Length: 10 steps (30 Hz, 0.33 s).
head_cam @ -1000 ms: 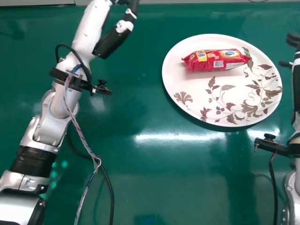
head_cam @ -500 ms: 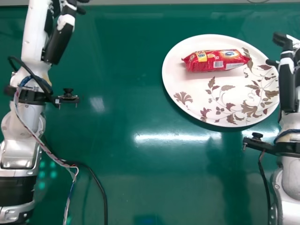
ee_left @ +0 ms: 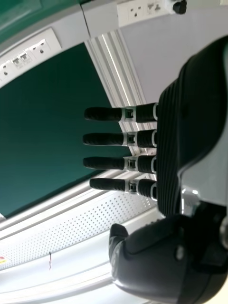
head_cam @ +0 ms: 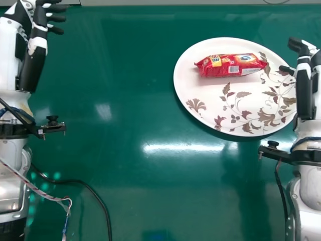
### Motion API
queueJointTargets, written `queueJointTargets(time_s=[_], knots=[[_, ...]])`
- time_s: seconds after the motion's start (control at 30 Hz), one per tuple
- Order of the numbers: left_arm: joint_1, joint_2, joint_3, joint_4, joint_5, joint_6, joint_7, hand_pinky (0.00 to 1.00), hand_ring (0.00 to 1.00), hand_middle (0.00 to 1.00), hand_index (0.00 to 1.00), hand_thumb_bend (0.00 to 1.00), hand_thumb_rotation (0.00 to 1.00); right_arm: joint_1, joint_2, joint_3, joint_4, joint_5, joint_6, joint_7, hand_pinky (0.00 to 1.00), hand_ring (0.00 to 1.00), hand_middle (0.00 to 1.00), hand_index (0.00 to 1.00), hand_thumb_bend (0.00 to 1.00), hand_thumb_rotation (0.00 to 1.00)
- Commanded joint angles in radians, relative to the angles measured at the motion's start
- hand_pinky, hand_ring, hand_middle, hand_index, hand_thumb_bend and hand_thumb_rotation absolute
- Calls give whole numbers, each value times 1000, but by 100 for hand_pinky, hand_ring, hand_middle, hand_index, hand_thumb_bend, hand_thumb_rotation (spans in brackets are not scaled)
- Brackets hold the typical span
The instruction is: Pick up biscuit and place it in the plate
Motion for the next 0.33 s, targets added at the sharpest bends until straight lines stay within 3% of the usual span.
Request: queueJointTargets(time_s=[0.0, 0.23, 0.3], knots=[[34, -21, 1, -30, 17, 1, 12, 56, 67, 71, 75, 46, 47, -4, -21, -26, 25, 17, -29, 9, 72, 83, 85, 83, 41, 35], [68, -68, -23, -9, 27, -34, 16, 58, 69, 70, 74, 48, 51, -17, -30, -53, 65, 51, -65, 10, 70, 83, 86, 82, 41, 35], [79, -78, -30, -2, 21, -35, 10, 60, 70, 72, 75, 49, 52, -20, -26, -58, 70, 56, -71, 4, 64, 80, 85, 81, 43, 35]])
